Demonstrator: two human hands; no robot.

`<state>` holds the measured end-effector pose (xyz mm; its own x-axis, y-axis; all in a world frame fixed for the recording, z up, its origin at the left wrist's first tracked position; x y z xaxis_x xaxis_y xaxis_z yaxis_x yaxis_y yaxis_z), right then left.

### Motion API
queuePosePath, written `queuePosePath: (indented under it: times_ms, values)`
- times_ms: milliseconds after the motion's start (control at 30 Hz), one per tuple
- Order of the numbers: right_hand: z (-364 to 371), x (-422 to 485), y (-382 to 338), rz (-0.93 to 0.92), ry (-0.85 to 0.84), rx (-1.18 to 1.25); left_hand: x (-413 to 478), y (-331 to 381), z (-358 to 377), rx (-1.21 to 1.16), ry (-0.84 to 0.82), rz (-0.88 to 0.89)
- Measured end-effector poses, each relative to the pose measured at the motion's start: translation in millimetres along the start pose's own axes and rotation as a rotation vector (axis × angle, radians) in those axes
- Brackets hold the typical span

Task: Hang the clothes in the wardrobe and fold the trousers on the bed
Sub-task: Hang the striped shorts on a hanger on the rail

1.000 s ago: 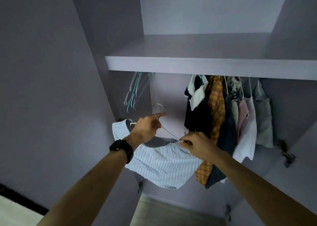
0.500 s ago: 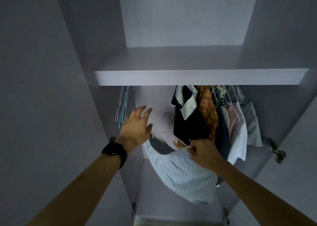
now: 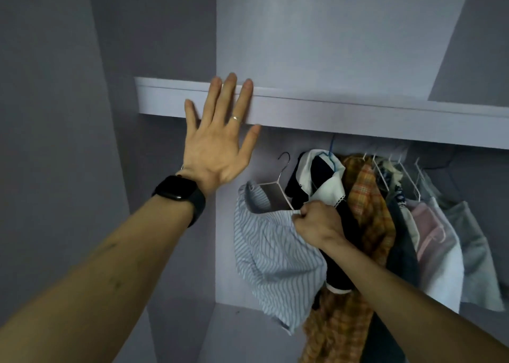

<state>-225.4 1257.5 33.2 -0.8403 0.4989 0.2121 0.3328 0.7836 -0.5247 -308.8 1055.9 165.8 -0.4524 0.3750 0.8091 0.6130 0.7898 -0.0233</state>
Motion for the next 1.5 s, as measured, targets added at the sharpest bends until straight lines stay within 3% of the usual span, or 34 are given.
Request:
queuePosePath:
  times_ms: [233, 433, 533, 767, 1100, 1333, 1500]
  values:
    - [23, 45, 20, -0.043, 0.197, 0.015, -5, -2, 34, 0.049, 0.079, -0.021]
    - [-13, 67, 17, -0.092, 0.456, -0.085, -3, -6, 38, 0.061, 0.163, -0.027]
    - [-32, 76, 8, -0.081, 0.504, -0.165, -4, -5, 43, 0.046, 0.194, -0.022]
    - [-9, 92, -10, -0.002, 0.372, -0.392, 1, -4, 43, 0.019, 0.2, -0.028]
    - [31, 88, -7, -0.085, 0.174, -0.216, -2, -14, 39, 0.034, 0.279, -0.044]
    - [-13, 20, -3, 0.008, -0.089, 0.119, -15, 1, 20, -0.042, 0.021, -0.142]
    - [-78, -59, -7, -0.041, -0.076, 0.475, -20, 23, -17, -0.181, -0.248, -0.253]
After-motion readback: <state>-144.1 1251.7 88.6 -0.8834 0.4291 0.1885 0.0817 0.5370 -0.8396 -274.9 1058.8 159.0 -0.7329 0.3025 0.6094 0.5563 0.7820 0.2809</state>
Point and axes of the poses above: each hand's wrist, its own x-axis towards the middle knuckle, its own z-axis out of the palm, y = z × x, the point moved 5 cm from there along x, towards the middle knuckle, and after that the axes turned 5 degrees about x, right-handed, at the moved point
